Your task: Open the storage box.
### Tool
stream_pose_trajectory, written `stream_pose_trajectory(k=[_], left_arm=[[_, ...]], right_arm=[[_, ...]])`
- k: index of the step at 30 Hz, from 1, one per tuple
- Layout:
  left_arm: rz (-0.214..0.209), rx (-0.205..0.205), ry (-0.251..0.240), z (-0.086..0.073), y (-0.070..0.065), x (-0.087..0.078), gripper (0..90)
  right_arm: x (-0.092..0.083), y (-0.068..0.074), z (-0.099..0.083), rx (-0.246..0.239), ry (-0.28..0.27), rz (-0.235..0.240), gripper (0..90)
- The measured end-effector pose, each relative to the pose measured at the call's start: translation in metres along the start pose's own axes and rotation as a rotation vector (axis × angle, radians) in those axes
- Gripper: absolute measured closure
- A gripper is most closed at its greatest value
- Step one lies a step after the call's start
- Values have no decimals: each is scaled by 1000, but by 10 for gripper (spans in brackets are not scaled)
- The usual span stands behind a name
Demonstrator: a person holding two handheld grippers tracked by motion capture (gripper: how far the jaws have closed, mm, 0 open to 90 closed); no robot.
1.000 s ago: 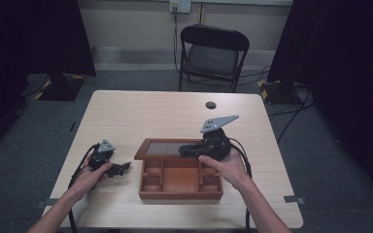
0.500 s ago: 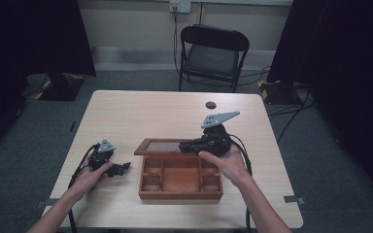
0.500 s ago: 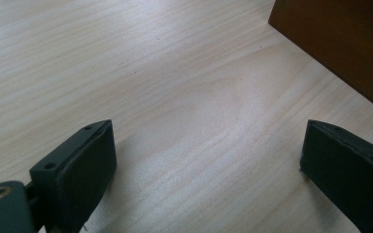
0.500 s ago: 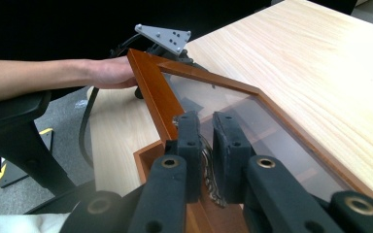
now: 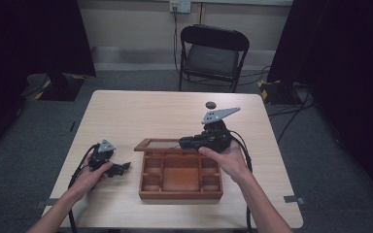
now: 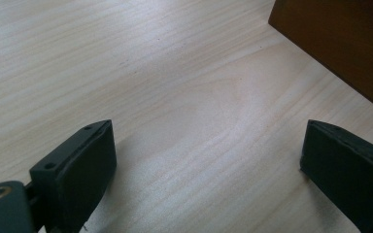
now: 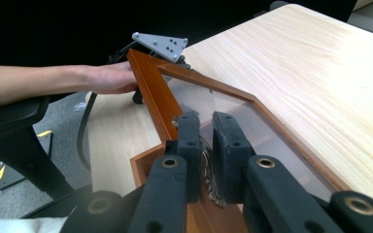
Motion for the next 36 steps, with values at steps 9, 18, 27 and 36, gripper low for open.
stream_pose_trajectory(k=[9, 18, 27, 36], left_arm=[[1, -3, 0, 0, 0, 0, 54], [2, 1, 0, 0, 0, 0, 54], [1, 3, 1, 0, 0, 0, 53], [1, 2, 0, 0, 0, 0, 54]], right_arm=[[-1, -5, 6, 1, -9, -5, 829], [-1, -7, 8, 9, 0, 3, 828], [-1, -9, 11, 12, -1, 0, 828], [-1, -10, 11, 21, 2, 5, 828]])
Point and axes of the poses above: each handheld gripper's, and its own axes: x roughly forward along the jaws, z roughly out of its top, y roughly to its left, the point moved 6 cm from there along x, roughly forward along the jaws, and after that the axes turned 4 degrees about -x, right-handed, at the moved point
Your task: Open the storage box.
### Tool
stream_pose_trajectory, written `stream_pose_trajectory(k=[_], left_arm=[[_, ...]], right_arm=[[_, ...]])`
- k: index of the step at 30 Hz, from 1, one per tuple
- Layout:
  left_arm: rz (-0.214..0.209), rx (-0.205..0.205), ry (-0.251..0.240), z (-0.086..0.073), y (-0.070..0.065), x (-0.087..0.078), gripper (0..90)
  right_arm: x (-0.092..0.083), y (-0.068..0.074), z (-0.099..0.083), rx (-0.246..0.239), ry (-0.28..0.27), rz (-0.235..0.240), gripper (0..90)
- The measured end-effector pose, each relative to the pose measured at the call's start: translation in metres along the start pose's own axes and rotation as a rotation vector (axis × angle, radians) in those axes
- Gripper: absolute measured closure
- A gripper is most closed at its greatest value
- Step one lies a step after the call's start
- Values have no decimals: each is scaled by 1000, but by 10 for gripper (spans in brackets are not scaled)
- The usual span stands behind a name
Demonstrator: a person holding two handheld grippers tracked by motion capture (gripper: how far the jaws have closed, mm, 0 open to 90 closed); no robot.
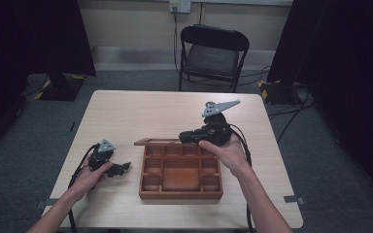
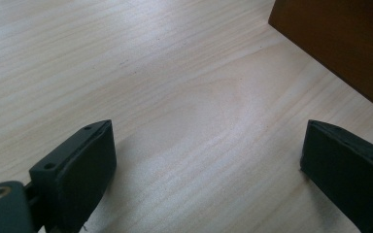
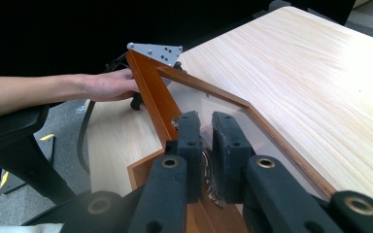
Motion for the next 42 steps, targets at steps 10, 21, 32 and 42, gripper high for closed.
stream_pose_trajectory(k=[10, 21, 32, 42], left_arm=[[0, 1, 0, 0, 0, 0, 54], [0, 1, -1, 0, 0, 0, 52], [0, 1, 0, 0, 0, 0, 52], [0, 2, 0, 0, 0, 0, 52]], right_arm=[[0, -4, 5, 7, 6, -5, 827], [3, -7, 10, 17, 20, 11, 821], [3, -13, 16, 25, 25, 25, 821], [3, -17, 18, 31, 26, 35, 808]])
Point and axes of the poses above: each handheld gripper's, and its own axes: x roughly forward along the jaws, z roughly out of its top, y roughly to its left, the point moved 6 cm from there along x, roughly forward along the jaws, and after that the axes turned 4 degrees about -x, right-handed, at the moved point
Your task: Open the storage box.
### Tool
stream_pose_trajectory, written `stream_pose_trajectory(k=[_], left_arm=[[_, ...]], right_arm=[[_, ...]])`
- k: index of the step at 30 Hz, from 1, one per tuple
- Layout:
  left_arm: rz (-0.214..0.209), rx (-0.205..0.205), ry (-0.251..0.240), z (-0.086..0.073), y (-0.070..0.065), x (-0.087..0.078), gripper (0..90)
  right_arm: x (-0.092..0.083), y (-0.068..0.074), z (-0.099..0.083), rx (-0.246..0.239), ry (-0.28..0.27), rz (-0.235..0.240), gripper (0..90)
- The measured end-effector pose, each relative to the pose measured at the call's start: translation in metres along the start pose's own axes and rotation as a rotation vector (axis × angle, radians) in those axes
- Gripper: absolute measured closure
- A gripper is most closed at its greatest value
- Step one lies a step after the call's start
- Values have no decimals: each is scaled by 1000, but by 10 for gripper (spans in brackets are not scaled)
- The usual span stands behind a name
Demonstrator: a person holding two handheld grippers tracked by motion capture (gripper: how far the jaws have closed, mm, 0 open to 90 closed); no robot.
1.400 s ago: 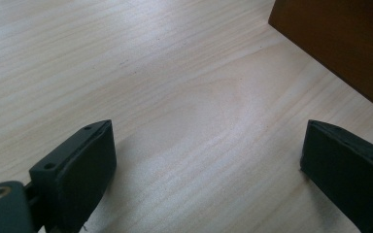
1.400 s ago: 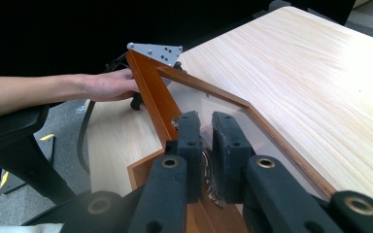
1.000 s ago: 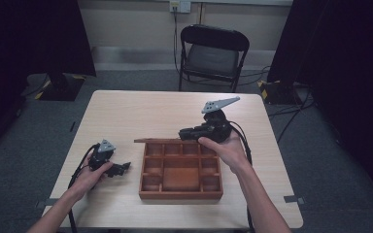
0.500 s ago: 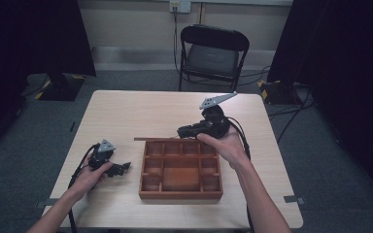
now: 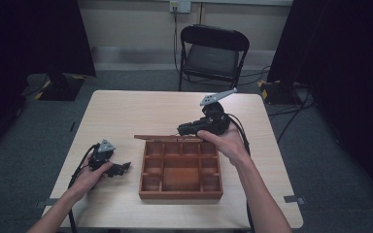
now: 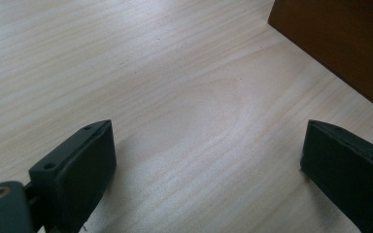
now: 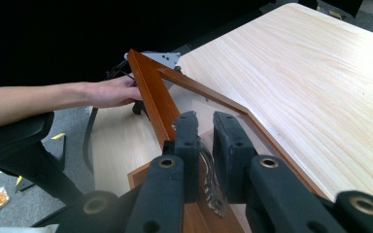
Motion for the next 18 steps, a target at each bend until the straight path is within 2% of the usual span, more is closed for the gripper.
stream_pose_trajectory(k=[9, 14, 18], left_arm=[[1, 0, 0, 0, 0, 0, 52], [0, -2, 0, 0, 0, 0, 52], [1, 0, 1, 0, 0, 0, 52]], right_arm=[[0, -5, 4, 25, 4, -2, 781], [-1, -7, 5, 35, -11, -18, 760], [0, -7, 6, 35, -3, -28, 773]])
Point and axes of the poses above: each handheld gripper's, and its own axes: x roughly forward along the jaws, z roughly out of its top, y roughly to its left, the point moved 6 cm from there along x, roughly forward along the jaws, and after that the axes turned 4 degrees about -x, right-handed, at the moved point
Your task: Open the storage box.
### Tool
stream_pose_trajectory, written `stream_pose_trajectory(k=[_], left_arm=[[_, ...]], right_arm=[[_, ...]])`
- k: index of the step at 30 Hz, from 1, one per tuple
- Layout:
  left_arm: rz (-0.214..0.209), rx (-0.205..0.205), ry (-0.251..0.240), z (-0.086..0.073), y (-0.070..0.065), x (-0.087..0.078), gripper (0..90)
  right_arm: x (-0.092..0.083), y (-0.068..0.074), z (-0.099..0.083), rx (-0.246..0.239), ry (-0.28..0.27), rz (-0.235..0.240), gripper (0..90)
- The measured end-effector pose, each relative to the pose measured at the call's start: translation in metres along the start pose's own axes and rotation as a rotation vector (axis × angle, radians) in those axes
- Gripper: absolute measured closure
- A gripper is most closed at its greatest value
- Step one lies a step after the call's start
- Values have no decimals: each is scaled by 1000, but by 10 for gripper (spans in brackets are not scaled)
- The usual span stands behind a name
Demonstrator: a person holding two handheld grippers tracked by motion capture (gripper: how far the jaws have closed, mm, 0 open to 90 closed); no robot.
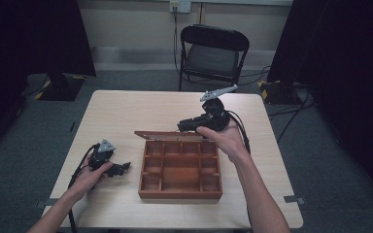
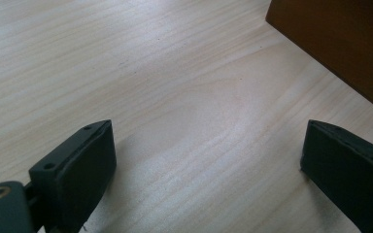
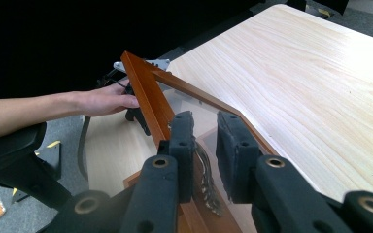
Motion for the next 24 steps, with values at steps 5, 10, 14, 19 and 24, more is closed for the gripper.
stream_pose_trajectory(k=[5, 10, 14, 19, 24], left_arm=[[-1, -2, 0, 0, 0, 0, 52], [-3, -1, 3, 0, 0, 0, 52], [-3, -1, 3, 0, 0, 0, 52], [-3, -1, 3, 0, 0, 0, 52], [-1, 0, 3, 0, 0, 0, 52]], right_arm=[[0, -1, 0, 5, -7, -4, 772], [0, 0, 0, 2, -7, -3, 775], [0, 0, -1, 2, -9, 0, 778], [0, 0, -1, 0, -9, 3, 780], [0, -1, -1, 0, -10, 5, 781]])
Point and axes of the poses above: each handheld gripper's, and its own axes: x roughly forward along the jaws, z roughly out of its top, y roughly to its left, the point moved 6 cm from there along x, roughly forward along the jaws, and after that the axes turned 4 degrees about -x, right-handed, at the moved point
